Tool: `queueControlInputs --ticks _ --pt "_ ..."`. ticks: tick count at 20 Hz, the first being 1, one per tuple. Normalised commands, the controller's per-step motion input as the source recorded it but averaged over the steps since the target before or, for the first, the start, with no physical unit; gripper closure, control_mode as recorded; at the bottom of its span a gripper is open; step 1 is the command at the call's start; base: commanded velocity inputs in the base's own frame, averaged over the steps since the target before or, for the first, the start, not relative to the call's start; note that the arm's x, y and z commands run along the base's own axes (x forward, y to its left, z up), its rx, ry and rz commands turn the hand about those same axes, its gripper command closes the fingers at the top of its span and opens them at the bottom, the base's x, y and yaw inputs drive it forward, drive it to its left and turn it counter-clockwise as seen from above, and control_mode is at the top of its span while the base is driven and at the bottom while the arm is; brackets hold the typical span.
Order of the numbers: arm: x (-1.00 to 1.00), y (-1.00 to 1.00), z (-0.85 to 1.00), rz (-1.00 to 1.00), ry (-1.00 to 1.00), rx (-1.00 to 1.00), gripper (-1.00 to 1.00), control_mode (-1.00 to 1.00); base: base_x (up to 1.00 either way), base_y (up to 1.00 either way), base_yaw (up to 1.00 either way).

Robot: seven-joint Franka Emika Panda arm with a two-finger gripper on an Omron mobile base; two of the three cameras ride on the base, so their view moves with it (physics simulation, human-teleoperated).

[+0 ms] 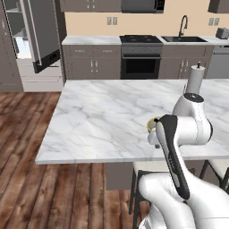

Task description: Open the fridge, grab two sodas, and place both sodas inside the bowl with ice on the dining counter.

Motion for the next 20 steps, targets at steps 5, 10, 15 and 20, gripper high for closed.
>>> queueControlInputs --ticks 5,10,15,20 --pt "-0.26 0.31 0.0 -0.15 -0.03 -0.01 -1.0 -1.0 0.0 0.0 0.0" --pt "0.0 0.01 0.0 0.0 0.0 0.0 -1.0 -1.0 0.0 0.0 0.0" --pt "-0.13 0.2 -0.01 0.0 0.0 -0.03 -1.0 -1.0 0.0 0.0 0.0" --pt "0.0 0.0 0.0 0.0 0.0 0.0 -1.0 1.0 -0.56 0.75 -0.06"
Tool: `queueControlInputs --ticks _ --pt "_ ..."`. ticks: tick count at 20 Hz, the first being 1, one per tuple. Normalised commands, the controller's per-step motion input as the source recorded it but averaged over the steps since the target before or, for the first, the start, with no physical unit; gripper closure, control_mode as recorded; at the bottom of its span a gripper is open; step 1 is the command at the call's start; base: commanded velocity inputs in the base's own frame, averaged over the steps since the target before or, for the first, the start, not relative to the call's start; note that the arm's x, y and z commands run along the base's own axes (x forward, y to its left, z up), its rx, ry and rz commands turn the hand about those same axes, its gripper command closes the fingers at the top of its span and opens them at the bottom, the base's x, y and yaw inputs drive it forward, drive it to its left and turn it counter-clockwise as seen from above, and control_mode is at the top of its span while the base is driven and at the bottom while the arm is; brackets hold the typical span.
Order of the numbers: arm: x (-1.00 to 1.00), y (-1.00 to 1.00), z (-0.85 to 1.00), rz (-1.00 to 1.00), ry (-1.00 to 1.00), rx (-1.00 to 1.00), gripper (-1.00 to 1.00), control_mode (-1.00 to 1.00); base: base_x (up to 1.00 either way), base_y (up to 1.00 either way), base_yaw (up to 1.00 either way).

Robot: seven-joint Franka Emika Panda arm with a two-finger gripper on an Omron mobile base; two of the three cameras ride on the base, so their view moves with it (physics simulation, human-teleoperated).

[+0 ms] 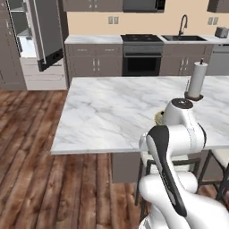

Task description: Open the fridge, grab two sodas, and place both sodas inside the bowl with ice on the dining counter.

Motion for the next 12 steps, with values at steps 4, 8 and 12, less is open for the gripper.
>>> queueControlInputs --ticks 4,8,12 --pt "0.0 0.0 0.0 0.0 0.0 0.0 -1.0 1.0 -0.35 1.0 -0.13" --pt "0.0 0.0 0.0 0.0 0.0 0.0 -1.0 1.0 -0.1 1.0 -0.13" --pt "0.0 0.0 0.0 0.0 0.0 0.0 -1.0 1.0 0.07 1.0 -0.09"
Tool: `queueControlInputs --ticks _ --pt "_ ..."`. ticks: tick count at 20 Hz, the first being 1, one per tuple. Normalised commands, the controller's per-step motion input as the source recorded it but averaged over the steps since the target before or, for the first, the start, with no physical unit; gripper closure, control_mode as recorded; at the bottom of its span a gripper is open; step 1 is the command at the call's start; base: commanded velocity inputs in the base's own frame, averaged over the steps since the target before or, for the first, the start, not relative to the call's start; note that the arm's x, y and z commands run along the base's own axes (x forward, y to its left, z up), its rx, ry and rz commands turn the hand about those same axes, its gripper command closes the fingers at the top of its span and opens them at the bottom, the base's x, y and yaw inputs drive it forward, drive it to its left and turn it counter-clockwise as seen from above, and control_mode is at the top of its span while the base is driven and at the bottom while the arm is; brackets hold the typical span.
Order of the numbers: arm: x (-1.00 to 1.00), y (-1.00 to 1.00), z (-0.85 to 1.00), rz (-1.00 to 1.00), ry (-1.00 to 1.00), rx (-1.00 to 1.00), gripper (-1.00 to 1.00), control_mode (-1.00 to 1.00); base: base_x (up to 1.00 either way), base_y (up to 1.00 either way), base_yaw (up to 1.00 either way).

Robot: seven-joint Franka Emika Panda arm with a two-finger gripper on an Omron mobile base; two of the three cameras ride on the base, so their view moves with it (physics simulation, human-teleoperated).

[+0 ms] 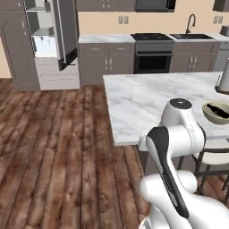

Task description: Open the fridge, grab two sodas, and place both sodas inside the bowl with ice on the dining counter.

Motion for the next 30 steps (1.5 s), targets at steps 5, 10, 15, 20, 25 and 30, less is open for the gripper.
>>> queueControlInputs --ticks 5,10,15,20,25,30 --pt "0.0 0.0 0.0 0.0 0.0 0.0 -1.0 1.0 0.2 1.0 -0.09" --pt "0.0 0.0 0.0 0.0 0.0 0.0 -1.0 1.0 0.26 1.0 -0.09" --pt "0.0 0.0 0.0 0.0 0.0 0.0 -1.0 1.0 0.44 1.0 -0.12" --pt "0.0 0.0 0.0 0.0 0.0 0.0 -1.0 1.0 0.71 1.0 -0.2" --pt "0.0 0.0 0.0 0.0 0.0 0.0 -1.0 1.0 0.87 1.0 -0.24" --pt "0.0 0.0 0.0 0.0 0.0 0.0 -1.0 1.0 0.89 1.0 -0.24"
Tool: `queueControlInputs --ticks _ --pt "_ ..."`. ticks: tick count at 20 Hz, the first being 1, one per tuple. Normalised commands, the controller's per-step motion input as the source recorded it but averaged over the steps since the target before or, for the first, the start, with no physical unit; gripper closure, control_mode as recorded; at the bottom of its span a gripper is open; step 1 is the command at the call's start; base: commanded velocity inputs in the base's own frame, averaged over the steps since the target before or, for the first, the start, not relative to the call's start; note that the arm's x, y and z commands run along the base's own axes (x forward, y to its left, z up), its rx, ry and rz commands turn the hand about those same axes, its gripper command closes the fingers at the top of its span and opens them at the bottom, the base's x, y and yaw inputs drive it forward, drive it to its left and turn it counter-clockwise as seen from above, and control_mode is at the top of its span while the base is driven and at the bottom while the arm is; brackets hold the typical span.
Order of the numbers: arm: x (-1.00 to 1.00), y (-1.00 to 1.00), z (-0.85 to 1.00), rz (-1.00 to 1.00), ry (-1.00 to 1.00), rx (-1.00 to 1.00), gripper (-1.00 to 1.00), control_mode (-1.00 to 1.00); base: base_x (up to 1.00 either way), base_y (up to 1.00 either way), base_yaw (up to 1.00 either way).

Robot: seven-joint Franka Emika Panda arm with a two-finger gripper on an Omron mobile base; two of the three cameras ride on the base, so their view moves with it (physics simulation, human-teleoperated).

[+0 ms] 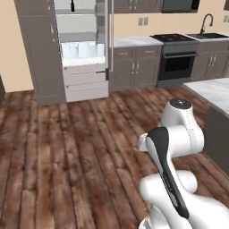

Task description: Open the fridge, grab two sodas, and place both sodas inside the bowl with ice on the dining counter.

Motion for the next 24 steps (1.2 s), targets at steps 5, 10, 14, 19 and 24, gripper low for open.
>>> queueControlInputs --ticks 5,10,14,19,24 --pt "0.0 0.0 0.0 0.0 0.0 0.0 -1.0 1.0 0.92 1.0 -0.25" --pt "0.0 0.0 0.0 0.0 0.0 0.0 -1.0 1.0 1.0 0.97 -0.22" --pt "0.0 0.0 0.0 0.0 0.0 0.0 -1.0 1.0 1.0 0.88 -0.11" --pt "0.0 0.0 0.0 0.0 0.0 0.0 -1.0 1.0 1.0 0.72 -0.05" --pt "0.0 0.0 0.0 0.0 0.0 0.0 -1.0 1.0 1.0 0.37 0.0"
